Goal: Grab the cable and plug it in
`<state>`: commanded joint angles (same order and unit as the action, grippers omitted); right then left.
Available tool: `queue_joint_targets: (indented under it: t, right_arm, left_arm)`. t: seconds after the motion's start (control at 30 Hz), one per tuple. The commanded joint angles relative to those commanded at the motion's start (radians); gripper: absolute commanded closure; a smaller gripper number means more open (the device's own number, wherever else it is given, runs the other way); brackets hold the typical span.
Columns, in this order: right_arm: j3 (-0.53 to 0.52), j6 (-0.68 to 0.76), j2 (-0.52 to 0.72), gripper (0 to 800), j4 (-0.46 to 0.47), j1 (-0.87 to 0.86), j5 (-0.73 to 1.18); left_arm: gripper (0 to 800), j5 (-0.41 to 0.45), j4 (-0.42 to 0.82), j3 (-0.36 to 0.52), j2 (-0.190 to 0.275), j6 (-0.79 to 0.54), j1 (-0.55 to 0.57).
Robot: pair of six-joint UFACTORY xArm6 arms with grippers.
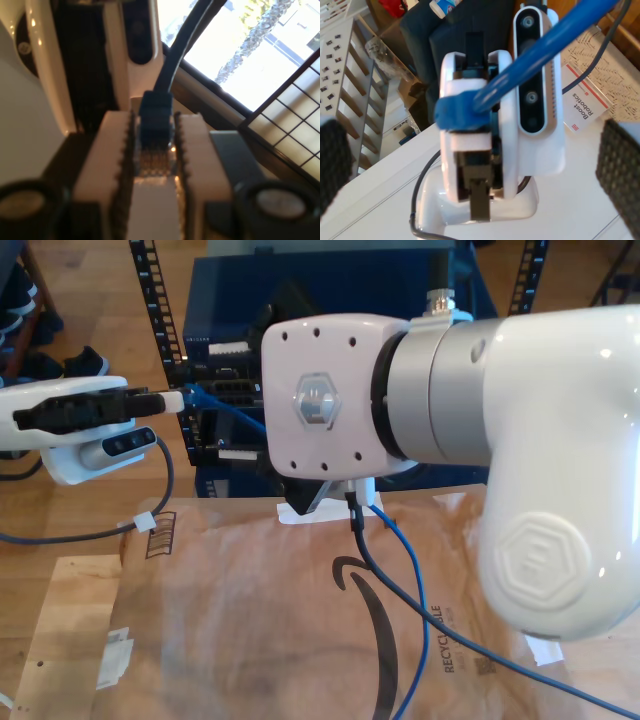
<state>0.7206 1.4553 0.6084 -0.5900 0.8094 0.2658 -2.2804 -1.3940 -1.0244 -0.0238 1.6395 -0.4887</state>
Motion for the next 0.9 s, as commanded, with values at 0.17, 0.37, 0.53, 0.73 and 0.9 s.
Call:
queue_joint_targets:
  t: [0.17,0.37,0.53,0.73,0.9]
  right_arm:
    - [0.000,0.002,0.000,194,-0.002,0.008,-0.018]
    - [-0.002,0.002,0.000,232,0.000,0.038,-0.049]
    - [-0.025,0.000,0.002,234,0.002,0.084,-0.064]
    - [-0.048,-0.003,0.018,233,0.031,0.123,-0.141]
    - [-0.058,-0.005,0.031,233,0.034,0.123,-0.181]
  left_arm:
    - [797,-0.032,0.002,0.003,-0.002,0.000,0.000]
    - [797,-0.037,0.002,0.005,-0.002,0.000,0.000]
    - [794,-0.071,0.002,0.008,-0.009,0.002,0.000]
    - [794,-0.078,0.003,0.005,-0.015,0.021,-0.002]
    - [794,-0.106,0.005,0.005,-0.018,0.026,-0.005]
